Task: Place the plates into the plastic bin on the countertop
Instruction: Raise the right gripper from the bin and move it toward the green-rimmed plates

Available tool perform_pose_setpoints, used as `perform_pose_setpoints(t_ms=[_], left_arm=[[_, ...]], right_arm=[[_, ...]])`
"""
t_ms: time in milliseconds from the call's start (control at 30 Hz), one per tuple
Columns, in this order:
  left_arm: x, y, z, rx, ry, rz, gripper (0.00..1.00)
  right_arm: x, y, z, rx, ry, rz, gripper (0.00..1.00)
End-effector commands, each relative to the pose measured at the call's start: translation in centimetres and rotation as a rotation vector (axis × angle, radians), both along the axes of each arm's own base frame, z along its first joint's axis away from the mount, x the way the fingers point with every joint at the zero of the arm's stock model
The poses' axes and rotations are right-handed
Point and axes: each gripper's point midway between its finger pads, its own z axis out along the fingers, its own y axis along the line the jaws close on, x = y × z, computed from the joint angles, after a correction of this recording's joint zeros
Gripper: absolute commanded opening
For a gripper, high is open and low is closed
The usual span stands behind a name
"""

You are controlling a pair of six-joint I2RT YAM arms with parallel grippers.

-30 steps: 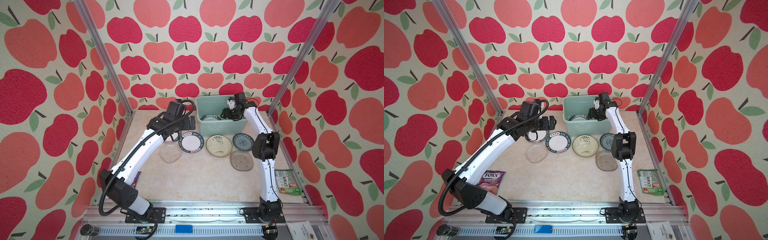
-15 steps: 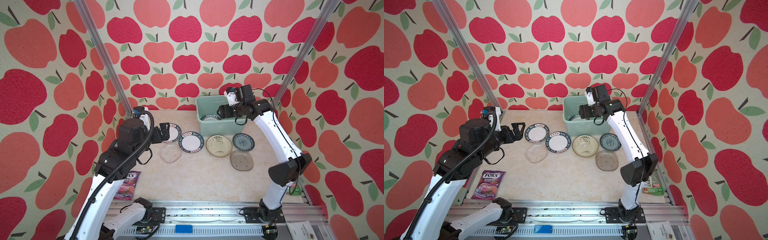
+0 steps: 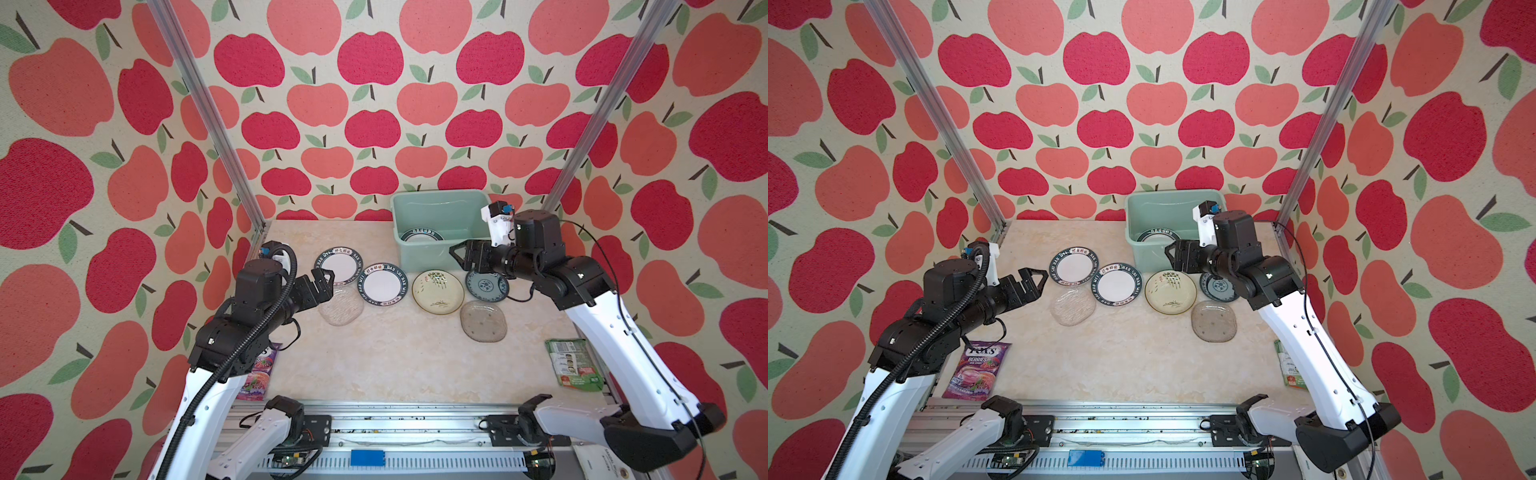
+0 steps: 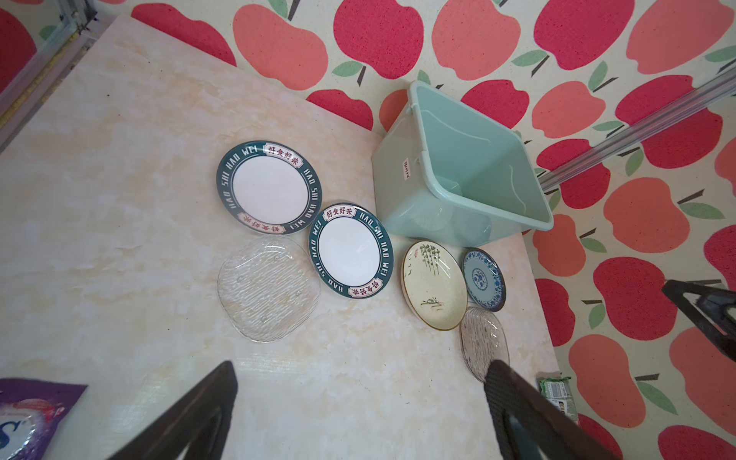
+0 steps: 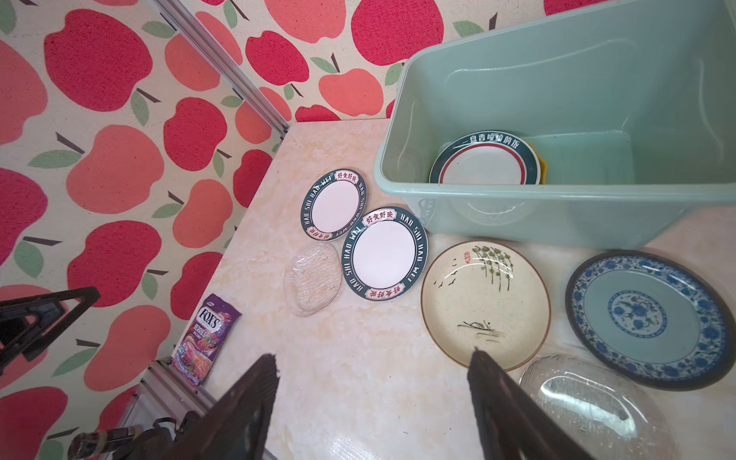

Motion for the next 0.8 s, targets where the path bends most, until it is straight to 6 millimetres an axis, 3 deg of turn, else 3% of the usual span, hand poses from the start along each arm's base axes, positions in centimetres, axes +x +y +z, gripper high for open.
perform_pose_setpoints(t_ms=[0, 300, 400, 567, 767], left_arm=[[-0.1, 0.8, -1.8, -0.077, 0.114, 0.062, 0.99], [2.9, 4.5, -6.6, -0.365, 0.299, 0.264, 1.00], [3.5, 6.1, -8.9, -0.375, 0.361, 0.326, 0.99], [4.2, 7.8, -11.5, -0.346, 0.414, 0.354, 0.98], [5.4, 8.8, -13.8, -0.282, 0.447, 0.340, 0.98]], right_arm=[[-1.3, 1.4, -0.2, 0.080, 0.048, 0.019, 0.78], [-5.4, 6.3, -1.0, -0.084, -0.037, 0.248, 0.78], [-6.8, 8.5, -1.1, -0.190, -0.129, 0.357, 0.78], [-9.7, 13.0, -3.1, -0.378, -0.247, 0.615, 0.77], [-14.0, 18.2, -5.4, -0.652, -0.579, 0.954, 0.78]])
